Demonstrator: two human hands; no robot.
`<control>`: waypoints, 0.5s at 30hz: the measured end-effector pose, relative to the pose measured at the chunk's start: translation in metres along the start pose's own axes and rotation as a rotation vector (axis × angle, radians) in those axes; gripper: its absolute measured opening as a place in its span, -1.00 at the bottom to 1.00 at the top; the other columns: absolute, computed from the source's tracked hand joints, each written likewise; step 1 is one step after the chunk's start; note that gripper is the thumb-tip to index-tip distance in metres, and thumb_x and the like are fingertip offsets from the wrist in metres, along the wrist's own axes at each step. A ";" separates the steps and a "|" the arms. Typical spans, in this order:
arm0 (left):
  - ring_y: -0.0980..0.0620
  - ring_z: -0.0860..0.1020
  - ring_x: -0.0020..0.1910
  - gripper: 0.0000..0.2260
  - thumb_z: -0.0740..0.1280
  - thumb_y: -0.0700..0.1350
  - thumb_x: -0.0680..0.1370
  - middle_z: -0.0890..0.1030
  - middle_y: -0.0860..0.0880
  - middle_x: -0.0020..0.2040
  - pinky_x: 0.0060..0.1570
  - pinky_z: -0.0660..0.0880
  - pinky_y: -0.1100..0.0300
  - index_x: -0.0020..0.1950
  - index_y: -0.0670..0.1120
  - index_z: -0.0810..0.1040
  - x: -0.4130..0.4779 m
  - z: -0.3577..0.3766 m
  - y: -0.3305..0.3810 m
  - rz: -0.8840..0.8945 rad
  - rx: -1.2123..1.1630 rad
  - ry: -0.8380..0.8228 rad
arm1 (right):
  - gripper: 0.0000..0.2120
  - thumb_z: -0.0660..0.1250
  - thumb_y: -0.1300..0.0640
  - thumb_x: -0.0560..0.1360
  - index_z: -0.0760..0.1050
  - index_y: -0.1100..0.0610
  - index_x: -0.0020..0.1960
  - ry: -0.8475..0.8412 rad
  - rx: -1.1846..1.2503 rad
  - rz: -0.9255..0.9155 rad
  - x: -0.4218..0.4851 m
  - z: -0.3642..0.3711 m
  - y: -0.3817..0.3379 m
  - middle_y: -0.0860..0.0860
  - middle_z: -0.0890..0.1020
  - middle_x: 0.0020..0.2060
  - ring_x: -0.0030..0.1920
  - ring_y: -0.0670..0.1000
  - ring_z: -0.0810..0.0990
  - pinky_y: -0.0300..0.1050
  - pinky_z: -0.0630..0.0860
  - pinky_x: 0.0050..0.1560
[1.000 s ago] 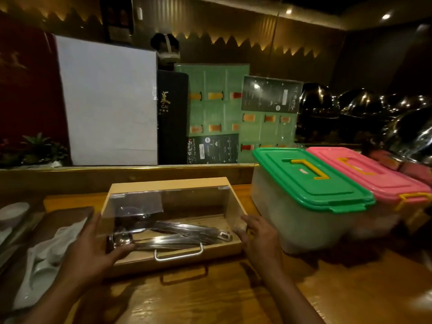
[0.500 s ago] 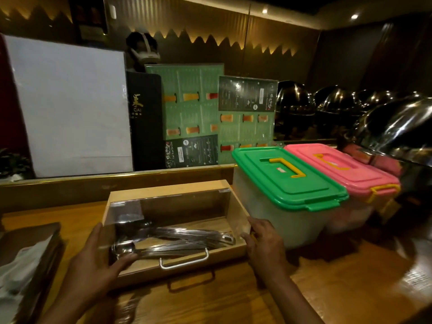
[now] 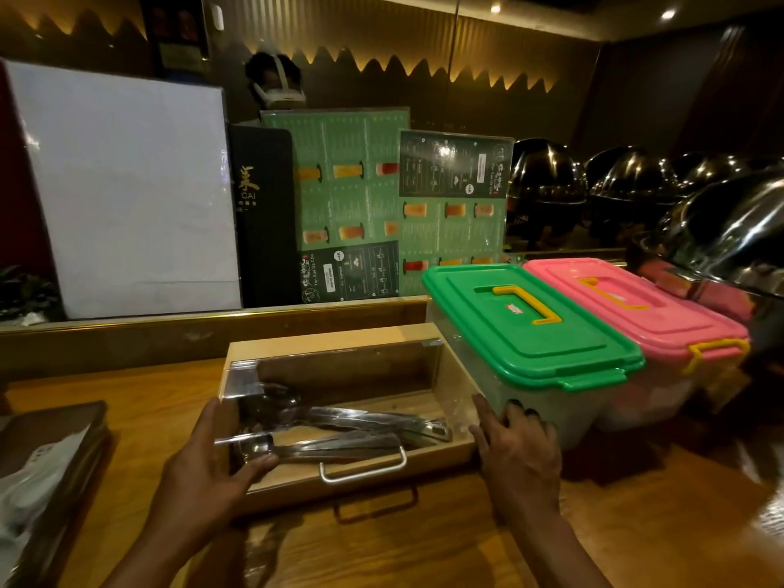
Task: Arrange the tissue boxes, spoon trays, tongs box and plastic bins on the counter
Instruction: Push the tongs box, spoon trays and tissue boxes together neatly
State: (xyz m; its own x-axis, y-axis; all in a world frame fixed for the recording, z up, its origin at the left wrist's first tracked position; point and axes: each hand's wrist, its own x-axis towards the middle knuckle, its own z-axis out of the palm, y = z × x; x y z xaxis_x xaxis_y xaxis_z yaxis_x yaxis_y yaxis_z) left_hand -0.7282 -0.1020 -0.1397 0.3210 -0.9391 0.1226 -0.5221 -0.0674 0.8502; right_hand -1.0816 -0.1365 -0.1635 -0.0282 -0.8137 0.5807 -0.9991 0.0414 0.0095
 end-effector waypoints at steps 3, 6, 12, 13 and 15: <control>-0.28 0.39 0.46 0.00 0.63 -0.08 0.33 0.40 -0.19 0.52 0.31 0.41 -0.17 0.63 0.08 0.12 -0.002 0.001 0.000 -0.017 0.000 0.010 | -0.59 0.46 0.08 0.46 0.57 0.02 0.30 0.036 -0.005 -0.022 0.001 0.002 0.002 0.15 0.60 -0.20 -0.27 0.20 0.53 0.08 0.41 -0.14; -0.26 0.38 0.47 0.01 0.63 -0.06 0.33 0.38 -0.16 0.53 0.30 0.42 -0.16 0.62 0.13 0.09 -0.004 0.001 -0.001 -0.018 0.008 0.012 | -0.61 0.31 0.03 0.46 0.60 0.03 0.27 0.069 -0.024 -0.022 0.001 0.004 0.004 0.16 0.60 -0.21 -0.28 0.22 0.52 0.14 0.38 -0.10; -0.15 0.41 0.45 -0.03 0.62 -0.05 0.35 0.42 -0.08 0.51 0.18 0.44 0.07 0.54 0.26 0.06 -0.003 0.001 -0.005 -0.003 -0.014 0.020 | -0.59 0.24 -0.01 0.49 0.56 0.03 0.30 0.045 -0.037 -0.012 -0.002 0.006 0.007 0.17 0.60 -0.16 -0.24 0.24 0.51 0.23 0.34 -0.01; -0.12 0.42 0.44 -0.04 0.62 -0.05 0.35 0.44 -0.06 0.50 0.13 0.43 0.14 0.52 0.28 0.06 -0.002 0.001 -0.007 -0.006 -0.021 0.017 | -0.60 0.25 0.01 0.49 0.56 0.04 0.30 0.044 -0.039 -0.011 -0.002 0.006 0.007 0.17 0.59 -0.15 -0.24 0.24 0.50 0.23 0.33 0.00; -0.09 0.41 0.44 -0.04 0.62 -0.05 0.36 0.42 -0.04 0.51 0.12 0.42 0.19 0.52 0.31 0.03 -0.001 0.000 -0.009 -0.006 -0.036 0.006 | -0.64 0.28 0.07 0.52 0.55 0.04 0.31 0.048 -0.034 -0.006 -0.003 0.007 0.009 0.18 0.57 -0.15 -0.23 0.25 0.49 0.24 0.33 0.02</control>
State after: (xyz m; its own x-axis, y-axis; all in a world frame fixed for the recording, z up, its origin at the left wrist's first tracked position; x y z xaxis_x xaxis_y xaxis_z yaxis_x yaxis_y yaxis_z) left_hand -0.7241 -0.1009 -0.1474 0.3289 -0.9367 0.1200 -0.4909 -0.0610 0.8691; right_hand -1.0904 -0.1377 -0.1710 -0.0197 -0.7852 0.6189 -0.9976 0.0569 0.0403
